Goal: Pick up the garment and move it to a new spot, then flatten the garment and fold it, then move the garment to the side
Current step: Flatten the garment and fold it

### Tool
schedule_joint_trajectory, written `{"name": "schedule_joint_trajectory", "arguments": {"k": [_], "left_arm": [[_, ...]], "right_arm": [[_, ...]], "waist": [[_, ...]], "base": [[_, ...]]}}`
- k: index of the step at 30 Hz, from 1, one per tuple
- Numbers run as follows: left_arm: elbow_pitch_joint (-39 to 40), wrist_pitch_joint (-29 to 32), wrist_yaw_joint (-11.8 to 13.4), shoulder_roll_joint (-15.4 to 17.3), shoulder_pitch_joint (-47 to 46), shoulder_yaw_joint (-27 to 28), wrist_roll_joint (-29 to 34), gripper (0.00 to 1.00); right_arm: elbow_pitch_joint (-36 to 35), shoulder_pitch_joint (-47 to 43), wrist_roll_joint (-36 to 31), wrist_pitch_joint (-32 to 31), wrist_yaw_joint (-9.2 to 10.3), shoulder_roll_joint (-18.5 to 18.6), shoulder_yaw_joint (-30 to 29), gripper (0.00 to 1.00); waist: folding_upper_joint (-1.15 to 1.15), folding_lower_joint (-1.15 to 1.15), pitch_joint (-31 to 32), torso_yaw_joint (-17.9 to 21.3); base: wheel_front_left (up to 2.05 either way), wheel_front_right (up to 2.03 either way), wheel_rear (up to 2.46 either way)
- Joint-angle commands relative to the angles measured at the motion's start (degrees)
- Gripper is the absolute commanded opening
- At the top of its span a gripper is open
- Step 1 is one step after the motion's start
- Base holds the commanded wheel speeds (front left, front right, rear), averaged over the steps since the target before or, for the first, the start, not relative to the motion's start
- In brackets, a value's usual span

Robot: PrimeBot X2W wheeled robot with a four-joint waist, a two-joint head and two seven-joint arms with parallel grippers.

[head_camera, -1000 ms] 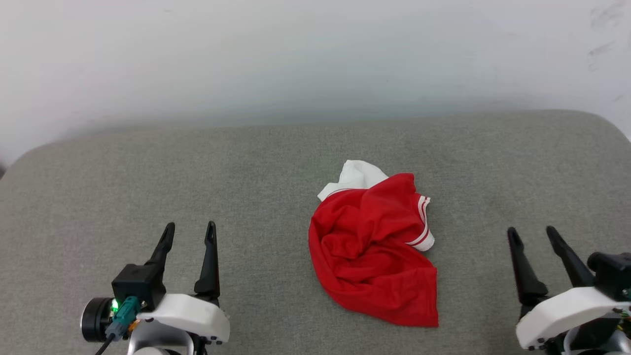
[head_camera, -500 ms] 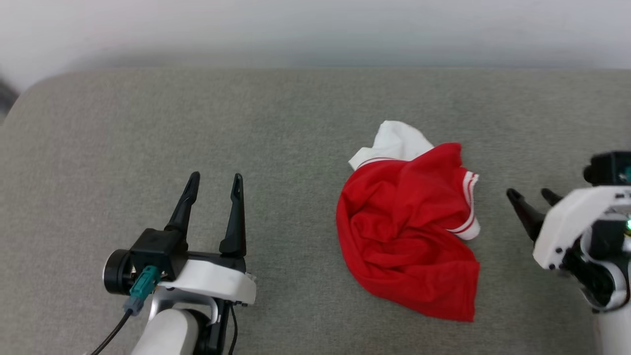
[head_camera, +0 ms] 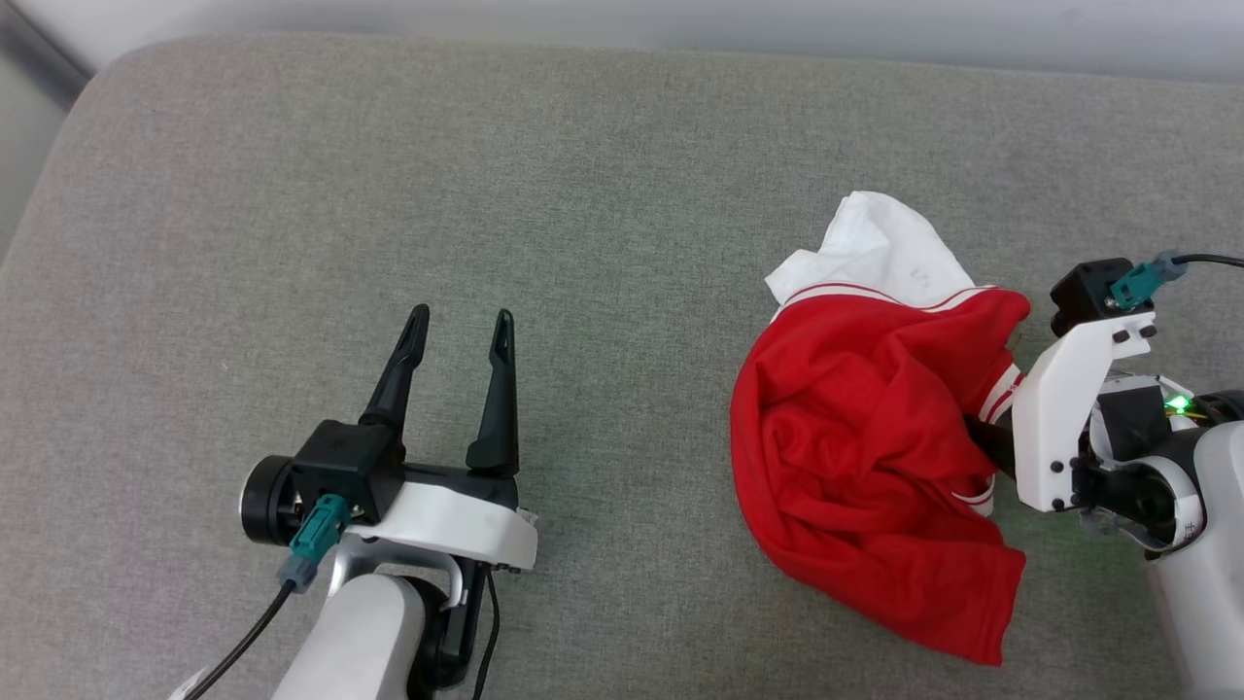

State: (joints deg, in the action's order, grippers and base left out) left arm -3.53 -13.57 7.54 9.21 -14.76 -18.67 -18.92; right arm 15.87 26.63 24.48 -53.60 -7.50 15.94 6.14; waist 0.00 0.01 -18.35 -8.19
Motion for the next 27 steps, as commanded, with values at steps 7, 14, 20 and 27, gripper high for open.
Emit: {"name": "schedule_joint_trajectory", "arguments": {"k": [7,14,20,27], "left_arm": [[-1.46,-0.67,0.11,0.24,-0.13,0.34,-0.39,1.00],[-1.64,-0.29,0.75,1.43,2.01,1.12,-0.85,1.00],[-0.95,0.33,1.53,2.35,4.38,1.63,-1.47,1.00],[-0.02,1.65,2.15,3.20,7.16,1.78,-2.30,1.00]], "right_arm": [[2.99,-0.90,0.50,3.59,0.04,1.13,2.16,0.00],[-5.26,-0.45,-2.28,13.65,0.03,3.19,-1.74,0.00],[-14.32,-12.87,-5.36,15.68,0.03,-0.01,-12.22,0.00],[-15.24,-30.80,-6.05,13.56,0.03,-8.80,-18.59,0.00]], "waist": [[0.00,-0.01,1.30,0.64],[0.00,-0.01,4.82,3.82],[0.00,-0.01,7.53,6.62],[0.00,-0.01,10.03,8.01]], "base": [[0.00,0.00,0.00],[0.00,0.00,0.00],[0.00,0.00,0.00],[0.00,0.00,0.00]]}}
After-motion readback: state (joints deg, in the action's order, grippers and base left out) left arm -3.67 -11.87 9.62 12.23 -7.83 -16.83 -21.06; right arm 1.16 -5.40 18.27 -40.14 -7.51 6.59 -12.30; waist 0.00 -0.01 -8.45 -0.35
